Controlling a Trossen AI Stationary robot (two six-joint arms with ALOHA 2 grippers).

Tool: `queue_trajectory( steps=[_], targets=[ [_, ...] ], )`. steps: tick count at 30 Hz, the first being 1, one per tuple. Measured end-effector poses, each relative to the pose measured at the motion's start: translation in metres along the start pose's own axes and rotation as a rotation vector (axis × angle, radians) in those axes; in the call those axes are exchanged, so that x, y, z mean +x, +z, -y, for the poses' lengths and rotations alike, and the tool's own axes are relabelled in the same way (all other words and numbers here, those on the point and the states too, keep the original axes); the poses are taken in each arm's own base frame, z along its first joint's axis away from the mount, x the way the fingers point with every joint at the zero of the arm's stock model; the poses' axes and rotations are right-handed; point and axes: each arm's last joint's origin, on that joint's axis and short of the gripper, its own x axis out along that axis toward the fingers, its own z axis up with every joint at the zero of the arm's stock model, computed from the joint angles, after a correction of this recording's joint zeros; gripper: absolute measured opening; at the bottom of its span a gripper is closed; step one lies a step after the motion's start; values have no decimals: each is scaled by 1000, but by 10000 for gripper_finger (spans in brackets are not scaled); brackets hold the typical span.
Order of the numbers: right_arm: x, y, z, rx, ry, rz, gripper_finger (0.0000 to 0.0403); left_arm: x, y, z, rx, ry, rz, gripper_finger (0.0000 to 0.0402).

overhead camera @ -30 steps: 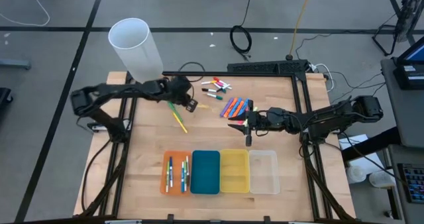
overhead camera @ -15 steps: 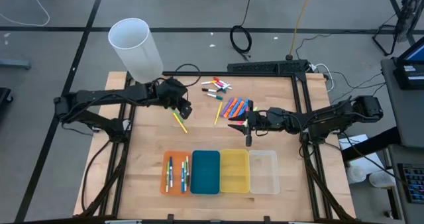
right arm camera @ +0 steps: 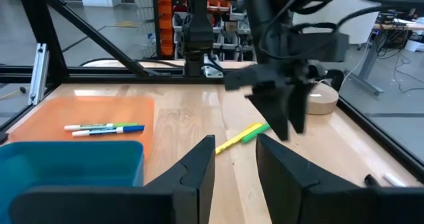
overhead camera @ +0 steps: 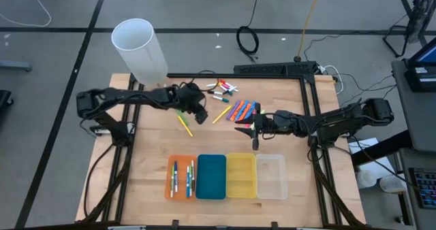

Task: Pick & Place Markers
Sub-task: Put the top yellow pen into the transparent bin

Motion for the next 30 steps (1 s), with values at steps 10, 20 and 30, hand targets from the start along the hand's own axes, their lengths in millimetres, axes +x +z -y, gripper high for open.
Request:
queue_trajectory(
  steps=[10, 20, 30],
  targets=[
    [0, 0, 0, -1, -2, 4, 100, 72, 19, 1, 129, 38, -58, 214],
    [0, 0, 0, 3, 0, -3, 100, 109, 14, 21, 226, 44, -154, 214],
    [0, 0, 0, 5, -1, 4, 100, 103, 1, 19, 241, 168, -280, 175]
  ],
)
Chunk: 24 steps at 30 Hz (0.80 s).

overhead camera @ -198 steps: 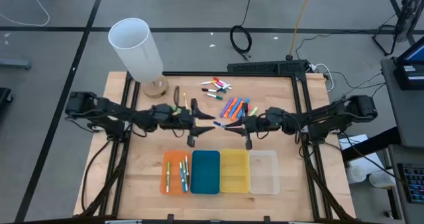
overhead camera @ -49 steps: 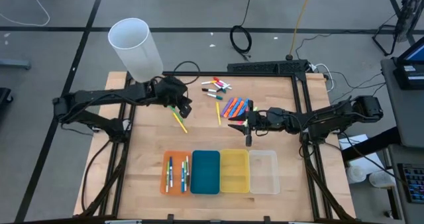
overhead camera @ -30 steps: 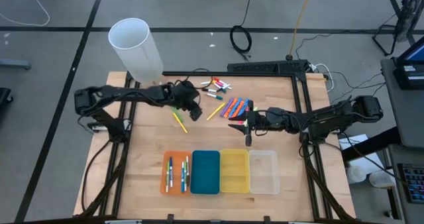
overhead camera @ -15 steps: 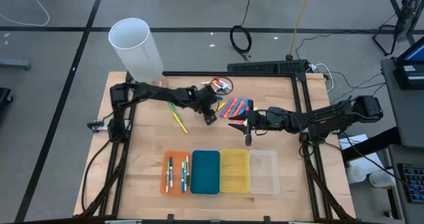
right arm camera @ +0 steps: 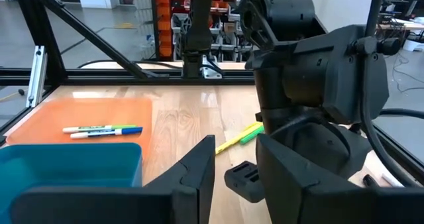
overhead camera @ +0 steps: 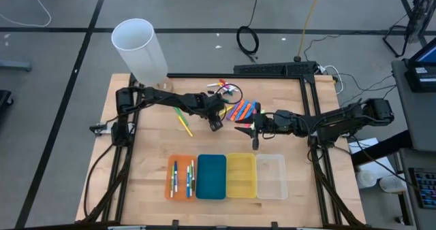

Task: Pick & Place Markers
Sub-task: Put the top yellow pen into the transparent bin

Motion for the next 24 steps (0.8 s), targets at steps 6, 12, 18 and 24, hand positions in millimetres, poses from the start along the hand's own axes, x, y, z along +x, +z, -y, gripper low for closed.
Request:
queue_trajectory(
  steps=[6, 12, 18, 24],
  targets=[
    [0, 0, 0, 0, 0, 0, 100, 0, -2, -2, -33, -45, -27, 40],
    [0, -1, 0, 0, 0, -6, 100, -1, -2, -3, -41, -79, -37, 23],
    [0, -1, 0, -1, 0, -9, 100, -27, -3, -2, -12, -65, -18, 18],
    [0, -3, 0, -2, -1, -28, 100, -85, 6, 4, 26, -58, 126, 18]
  ],
)
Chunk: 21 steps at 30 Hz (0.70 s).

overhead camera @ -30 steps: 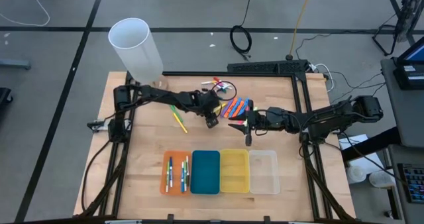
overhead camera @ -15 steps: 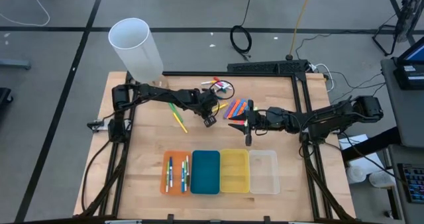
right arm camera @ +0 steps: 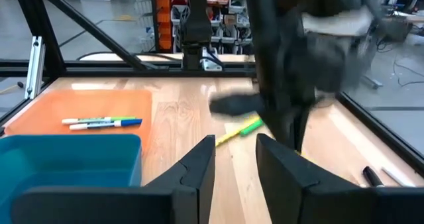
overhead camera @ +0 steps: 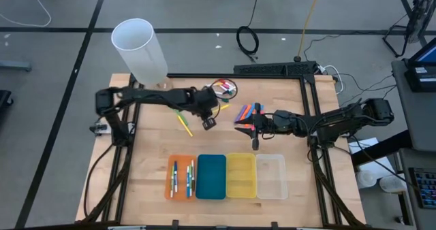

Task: Pick & Place Markers
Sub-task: Put the top yellow pen into the transparent bin

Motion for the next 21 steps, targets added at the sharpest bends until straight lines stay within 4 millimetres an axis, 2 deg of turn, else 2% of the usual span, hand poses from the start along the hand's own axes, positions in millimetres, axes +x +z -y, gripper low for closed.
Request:
queue_trajectory(
  steps=[7, 12, 16, 18, 21],
  targets=[
    [-3, -3, 0, 19, -5, -56, 100, -77, 8, 20, 95, -27, 234, 17],
    [-15, -1, 6, 56, -127, -114, 100, -117, 1, 28, 138, -62, 420, 17],
    [-18, 1, 8, 57, -188, -108, 100, -119, -19, 35, 202, -195, 593, 14],
    [-18, 0, 8, 61, -187, -101, 100, -115, -32, 37, 234, -286, 706, 1],
    [-16, -2, 8, 59, -187, -96, 100, -102, -54, 42, 293, -396, 871, 2]
  ],
)
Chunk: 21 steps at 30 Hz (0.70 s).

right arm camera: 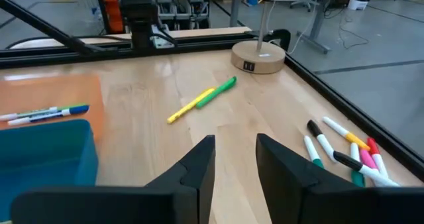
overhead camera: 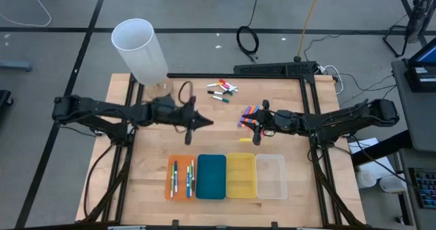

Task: Pick & Place Markers
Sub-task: Put the top yellow pen into the transparent bin

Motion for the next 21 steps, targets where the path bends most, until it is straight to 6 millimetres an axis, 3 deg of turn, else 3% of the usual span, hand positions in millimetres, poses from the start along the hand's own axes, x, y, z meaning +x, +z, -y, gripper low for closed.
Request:
queue_trajectory(
  steps=[5, 8, 14, 21],
  targets=[
    [5, 1, -2, -3, 4, 46, 100, -11, -24, 9, 30, -69, 182, 1],
    [5, -1, -2, 13, 4, 21, 100, -13, -36, 9, 16, -64, 151, 0],
    [-3, -2, 1, 7, -5, -109, 100, -13, -40, 10, -8, -68, 123, 1],
    [-25, 8, -3, 33, -45, -488, 100, -13, -40, 13, 33, -76, 127, 2]
  ],
)
